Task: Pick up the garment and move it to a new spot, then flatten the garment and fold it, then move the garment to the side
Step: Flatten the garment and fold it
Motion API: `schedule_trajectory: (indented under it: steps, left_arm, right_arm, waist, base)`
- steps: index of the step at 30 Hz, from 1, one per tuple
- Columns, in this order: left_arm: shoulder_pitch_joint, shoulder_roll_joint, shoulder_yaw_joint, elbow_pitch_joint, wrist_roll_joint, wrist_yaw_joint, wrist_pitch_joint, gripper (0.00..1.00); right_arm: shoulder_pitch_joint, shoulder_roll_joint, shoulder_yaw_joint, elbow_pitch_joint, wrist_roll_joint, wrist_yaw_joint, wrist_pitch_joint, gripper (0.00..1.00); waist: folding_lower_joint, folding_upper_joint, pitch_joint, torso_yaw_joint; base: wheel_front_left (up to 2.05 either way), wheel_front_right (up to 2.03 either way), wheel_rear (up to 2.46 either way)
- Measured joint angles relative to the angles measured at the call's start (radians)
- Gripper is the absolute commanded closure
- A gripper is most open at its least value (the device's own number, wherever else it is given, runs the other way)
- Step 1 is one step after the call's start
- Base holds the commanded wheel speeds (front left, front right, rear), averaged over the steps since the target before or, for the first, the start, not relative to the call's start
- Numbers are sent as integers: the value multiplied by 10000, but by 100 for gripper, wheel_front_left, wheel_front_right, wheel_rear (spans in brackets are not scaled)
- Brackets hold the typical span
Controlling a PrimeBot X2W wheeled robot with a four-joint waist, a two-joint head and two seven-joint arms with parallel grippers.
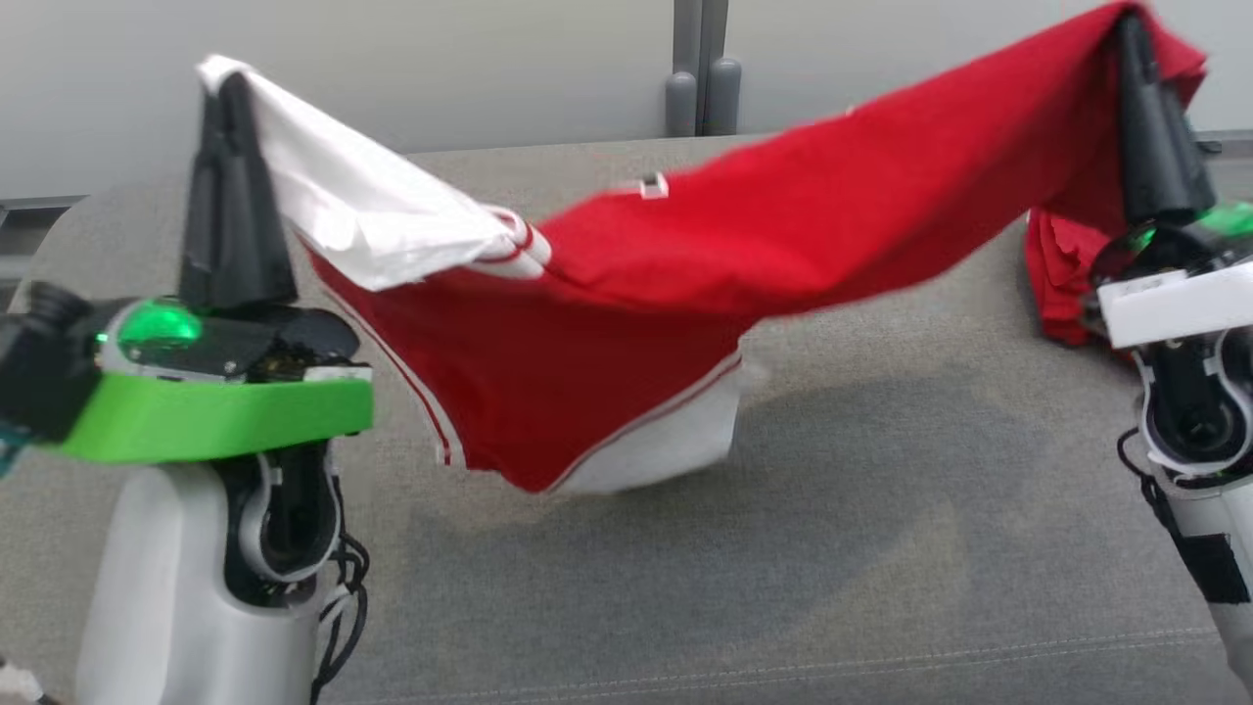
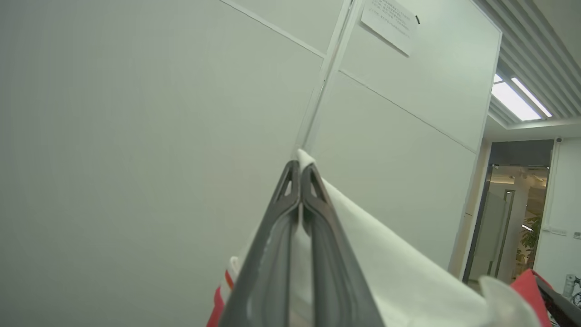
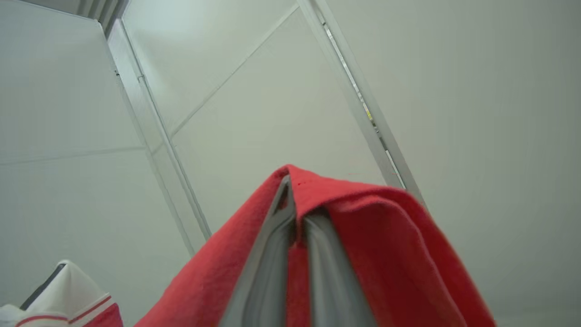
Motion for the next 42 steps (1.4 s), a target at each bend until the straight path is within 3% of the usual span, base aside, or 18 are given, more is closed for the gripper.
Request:
schedule_trajectory:
  steps: [5, 10, 13, 17, 20, 28, 35, 40, 41, 42]
  left_arm:
    - [19, -44, -274, 1908, -1114, 320, 1252, 100]
    - [-1012, -88, -159, 3939, -1402, 725, 1605, 100]
    - [-2699, -142, 184, 3845, -1894, 846, 1041, 100]
    - [-3917, -140, 211, 3304, -3041, 848, 602, 100]
    - [-3223, -148, 115, 3428, -3536, 928, 629, 100]
    - [802, -107, -897, 4406, -4297, 1141, 811, 100]
    - [1554, -94, -1745, 4750, -4669, 1151, 449, 100]
    - [1308, -77, -1877, 4771, -4661, 1151, 265, 100]
    - [1191, -75, -1887, 4775, -4652, 1151, 228, 100]
    - [1068, -75, -1893, 4777, -4648, 1151, 176, 100]
  right_arm:
    - [127, -31, 1026, 1845, 748, -31, 1896, 100]
    - [-1560, -272, 1398, 3954, -407, -663, 2734, 100]
    - [-3382, -249, 813, 4148, -922, -989, 2339, 100]
    - [-4578, -88, 573, 4322, -736, -1041, 2284, 100]
    - [-4106, 54, 1225, 5143, -453, -1085, 3246, 100]
    - [-2065, 115, 2242, 7079, 194, -1336, 5789, 100]
    - [-2135, -157, 2215, 7505, -61, -1333, 5760, 100]
    - [-2656, 228, 2130, 7655, -190, -1321, 5267, 100]
    - [-2770, 322, 2138, 7685, -288, -1319, 5131, 98]
    - [-2874, 399, 2136, 7751, -372, -1325, 4974, 75]
  waist:
    - [0, 0, 54, 2]
    - [0, 0, 118, 111]
    - [0, 0, 95, 250]
    - [0, 0, 42, 436]
    - [0, 0, 98, 536]
    - [0, 0, 580, 705]
    - [0, 0, 1053, 992]
    - [0, 0, 1342, 1199]
    - [0, 0, 1397, 1224]
    - [0, 0, 1451, 1245]
  base:
    - [0, 0, 0]
    - [0, 0, 0]
    - [0, 0, 0]
    - [0, 0, 0]
    - [0, 0, 0]
    - [0, 0, 0]
    - [0, 0, 0]
    - [0, 0, 0]
    - [0, 0, 0]
    - [0, 0, 0]
